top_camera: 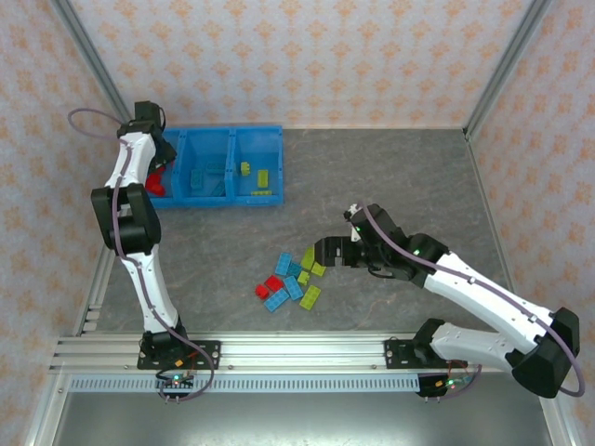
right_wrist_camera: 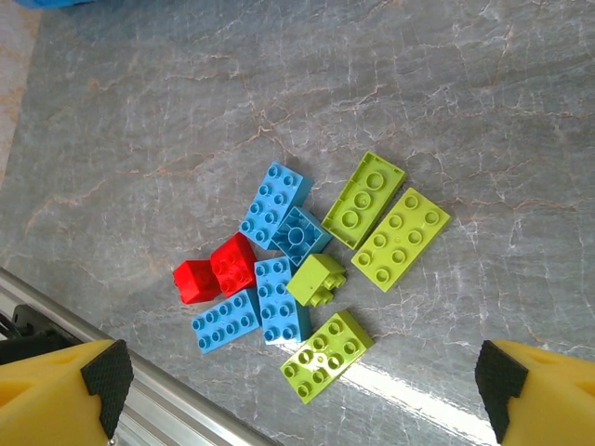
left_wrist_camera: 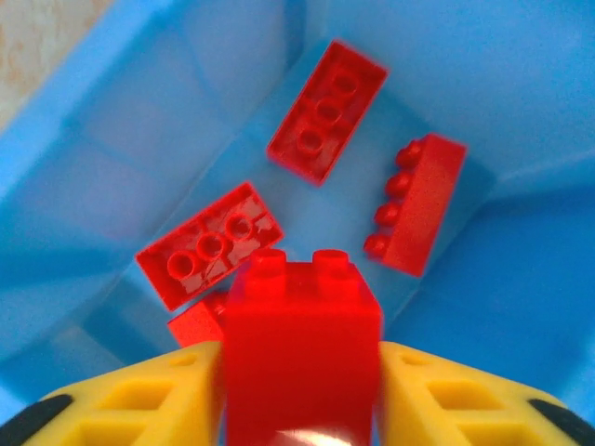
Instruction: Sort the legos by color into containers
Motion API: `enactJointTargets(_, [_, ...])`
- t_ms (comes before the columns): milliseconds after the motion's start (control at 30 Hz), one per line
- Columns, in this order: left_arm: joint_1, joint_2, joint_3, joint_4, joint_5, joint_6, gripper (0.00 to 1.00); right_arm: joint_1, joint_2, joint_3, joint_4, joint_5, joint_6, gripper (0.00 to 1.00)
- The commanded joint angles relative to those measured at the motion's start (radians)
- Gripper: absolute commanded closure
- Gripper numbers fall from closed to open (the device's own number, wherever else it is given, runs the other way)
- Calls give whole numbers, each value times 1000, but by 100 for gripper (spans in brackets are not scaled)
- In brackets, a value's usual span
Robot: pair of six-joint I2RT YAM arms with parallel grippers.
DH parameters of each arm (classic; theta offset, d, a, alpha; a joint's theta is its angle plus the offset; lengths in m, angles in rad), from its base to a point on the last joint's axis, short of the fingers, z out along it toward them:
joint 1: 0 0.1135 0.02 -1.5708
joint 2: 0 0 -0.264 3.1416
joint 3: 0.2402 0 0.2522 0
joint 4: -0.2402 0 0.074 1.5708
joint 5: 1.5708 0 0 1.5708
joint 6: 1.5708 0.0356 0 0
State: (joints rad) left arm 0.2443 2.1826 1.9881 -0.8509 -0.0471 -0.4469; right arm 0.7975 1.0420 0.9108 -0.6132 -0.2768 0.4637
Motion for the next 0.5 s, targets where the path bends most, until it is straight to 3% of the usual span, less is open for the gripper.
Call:
enactJointTargets(0, [10, -43, 42, -81, -25, -13, 51, 0, -25, -23, 1, 43, 31, 3])
enactJointTargets(167, [11, -143, -13, -63, 49, -10, 47, 0, -15, -30, 9, 47, 30, 3])
enactJointTargets(300, [0, -326, -123, -48, 194, -29, 49, 2, 19, -21, -1, 45, 16, 4])
enactJointTargets(467, [-149, -642, -374, 43, 267, 15, 49, 33, 105, 1, 16, 50, 6, 5])
